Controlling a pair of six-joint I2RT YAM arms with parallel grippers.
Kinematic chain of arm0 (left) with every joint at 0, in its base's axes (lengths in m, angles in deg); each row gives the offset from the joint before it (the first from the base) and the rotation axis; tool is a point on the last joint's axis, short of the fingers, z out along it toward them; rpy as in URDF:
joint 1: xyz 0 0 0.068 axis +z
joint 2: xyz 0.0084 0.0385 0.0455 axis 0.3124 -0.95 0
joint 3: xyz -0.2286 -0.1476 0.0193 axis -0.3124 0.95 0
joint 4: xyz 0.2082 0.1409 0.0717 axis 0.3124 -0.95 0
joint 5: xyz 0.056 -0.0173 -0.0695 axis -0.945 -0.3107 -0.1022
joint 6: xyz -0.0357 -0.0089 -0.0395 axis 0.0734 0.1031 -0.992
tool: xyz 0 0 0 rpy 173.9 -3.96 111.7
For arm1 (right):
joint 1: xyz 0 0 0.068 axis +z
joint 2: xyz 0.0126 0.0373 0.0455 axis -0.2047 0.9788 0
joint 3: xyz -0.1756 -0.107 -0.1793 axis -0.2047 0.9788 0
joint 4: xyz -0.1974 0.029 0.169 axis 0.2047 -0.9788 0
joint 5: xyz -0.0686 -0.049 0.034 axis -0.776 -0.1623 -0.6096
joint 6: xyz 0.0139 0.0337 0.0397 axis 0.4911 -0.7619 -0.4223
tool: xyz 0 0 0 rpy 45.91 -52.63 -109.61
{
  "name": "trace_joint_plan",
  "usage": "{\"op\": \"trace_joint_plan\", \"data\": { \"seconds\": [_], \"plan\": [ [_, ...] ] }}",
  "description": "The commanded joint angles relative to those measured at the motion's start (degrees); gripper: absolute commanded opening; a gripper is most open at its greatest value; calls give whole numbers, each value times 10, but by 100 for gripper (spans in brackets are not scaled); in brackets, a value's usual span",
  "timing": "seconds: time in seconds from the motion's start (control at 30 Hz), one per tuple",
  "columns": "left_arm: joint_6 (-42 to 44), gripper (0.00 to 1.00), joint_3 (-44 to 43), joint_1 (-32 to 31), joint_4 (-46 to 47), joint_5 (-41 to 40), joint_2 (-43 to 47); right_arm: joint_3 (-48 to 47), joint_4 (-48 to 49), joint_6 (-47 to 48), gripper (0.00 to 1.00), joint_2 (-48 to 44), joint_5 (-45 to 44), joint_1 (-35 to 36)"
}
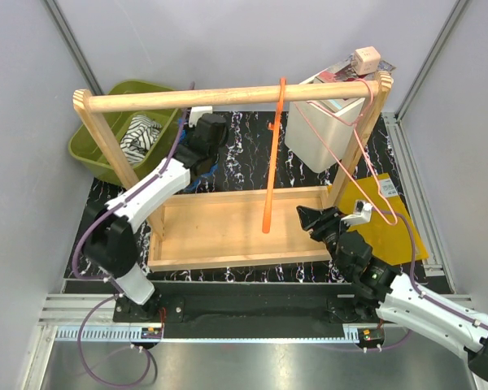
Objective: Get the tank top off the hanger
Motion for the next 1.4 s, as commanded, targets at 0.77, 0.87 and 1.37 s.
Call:
{"op": "trace_joint_plan", "data": {
  "seconds": [0.77,0.87,1.37],
  "plan": [
    [450,0,-209,148,517,-213,-190,13,63,23,58,53,27,-7],
    [438,5,-234,165,464,-213,-218,19,67,19,57,54,25,-6],
    [182,94,-250,160,135,-131,-188,21,72,11,57,49,31,-8]
  ]
}}
